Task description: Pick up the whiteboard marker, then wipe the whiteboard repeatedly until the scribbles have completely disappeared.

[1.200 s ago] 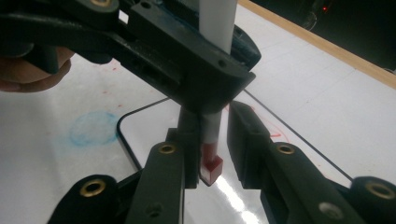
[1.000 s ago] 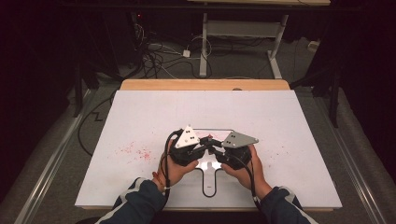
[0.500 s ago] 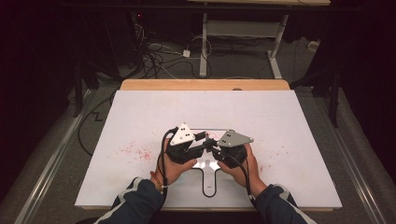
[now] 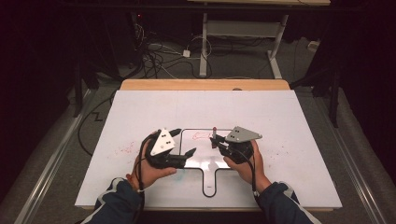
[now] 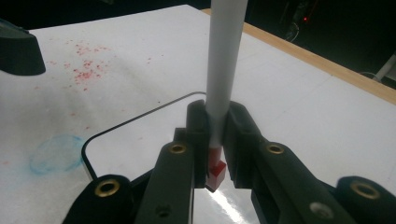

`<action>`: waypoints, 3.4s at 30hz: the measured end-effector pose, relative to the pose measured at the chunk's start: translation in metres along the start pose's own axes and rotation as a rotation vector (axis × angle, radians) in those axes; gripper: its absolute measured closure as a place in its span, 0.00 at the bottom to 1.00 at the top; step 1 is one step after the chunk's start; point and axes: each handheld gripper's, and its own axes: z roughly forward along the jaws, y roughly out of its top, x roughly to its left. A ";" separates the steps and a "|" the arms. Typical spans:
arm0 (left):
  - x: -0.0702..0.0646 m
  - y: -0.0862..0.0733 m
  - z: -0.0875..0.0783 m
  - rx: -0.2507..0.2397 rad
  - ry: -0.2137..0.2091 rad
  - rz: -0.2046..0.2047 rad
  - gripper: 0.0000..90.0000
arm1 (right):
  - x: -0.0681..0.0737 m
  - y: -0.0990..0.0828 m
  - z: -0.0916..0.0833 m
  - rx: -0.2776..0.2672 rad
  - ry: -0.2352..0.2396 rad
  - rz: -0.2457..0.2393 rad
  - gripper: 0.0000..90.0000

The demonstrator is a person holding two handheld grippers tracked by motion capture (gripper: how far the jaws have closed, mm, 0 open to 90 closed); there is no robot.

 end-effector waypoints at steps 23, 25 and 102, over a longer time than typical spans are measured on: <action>0.021 -0.095 -0.063 0.187 0.160 -0.031 0.21 | -0.008 0.001 0.006 -0.004 0.043 -0.010 0.91; 0.021 -0.098 -0.064 0.189 0.159 -0.037 0.21 | -0.009 0.001 0.008 -0.006 0.041 -0.010 0.91; 0.018 -0.101 -0.059 0.217 0.066 -0.048 0.19 | -0.054 -0.019 0.034 0.115 -0.172 0.073 0.91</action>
